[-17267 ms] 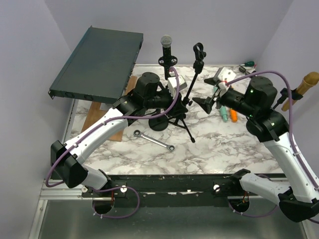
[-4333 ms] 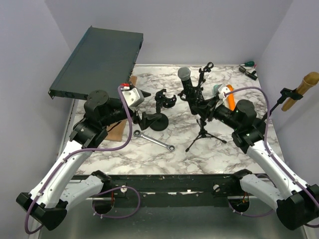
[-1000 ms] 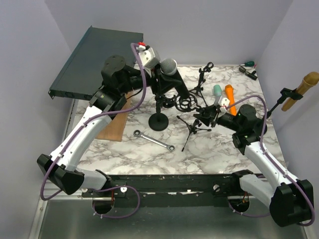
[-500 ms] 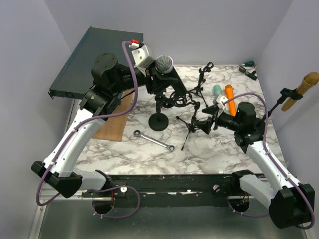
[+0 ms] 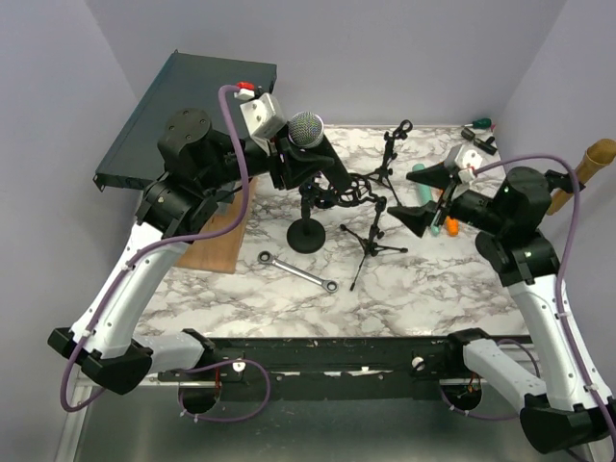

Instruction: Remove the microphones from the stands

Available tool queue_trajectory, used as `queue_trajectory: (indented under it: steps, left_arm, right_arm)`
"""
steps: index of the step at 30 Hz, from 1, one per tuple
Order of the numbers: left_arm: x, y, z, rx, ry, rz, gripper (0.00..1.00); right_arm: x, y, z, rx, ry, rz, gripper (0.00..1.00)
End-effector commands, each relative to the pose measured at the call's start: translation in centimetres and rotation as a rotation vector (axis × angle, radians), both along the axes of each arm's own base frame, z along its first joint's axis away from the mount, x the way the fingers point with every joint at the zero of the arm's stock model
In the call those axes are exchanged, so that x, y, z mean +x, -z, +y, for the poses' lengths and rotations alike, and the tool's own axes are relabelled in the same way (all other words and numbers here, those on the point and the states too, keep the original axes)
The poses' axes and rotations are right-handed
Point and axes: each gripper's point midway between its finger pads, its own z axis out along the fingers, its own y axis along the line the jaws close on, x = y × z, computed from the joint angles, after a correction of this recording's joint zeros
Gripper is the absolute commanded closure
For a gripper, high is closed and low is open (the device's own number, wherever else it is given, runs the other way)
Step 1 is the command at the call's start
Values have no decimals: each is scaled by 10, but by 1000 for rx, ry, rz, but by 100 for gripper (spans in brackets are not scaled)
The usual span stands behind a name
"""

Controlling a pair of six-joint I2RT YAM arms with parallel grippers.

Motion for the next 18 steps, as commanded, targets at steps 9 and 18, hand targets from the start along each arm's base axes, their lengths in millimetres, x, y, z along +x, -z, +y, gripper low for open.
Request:
queue_trajectory:
  steps: [9, 18]
  left_arm:
    - [10, -2, -24, -24, 76, 145, 100]
    - [13, -1, -37, -18, 117, 169, 100]
  right_arm:
    - [10, -78, 44, 68, -216, 23, 13]
    - [22, -86, 95, 74, -315, 39, 13]
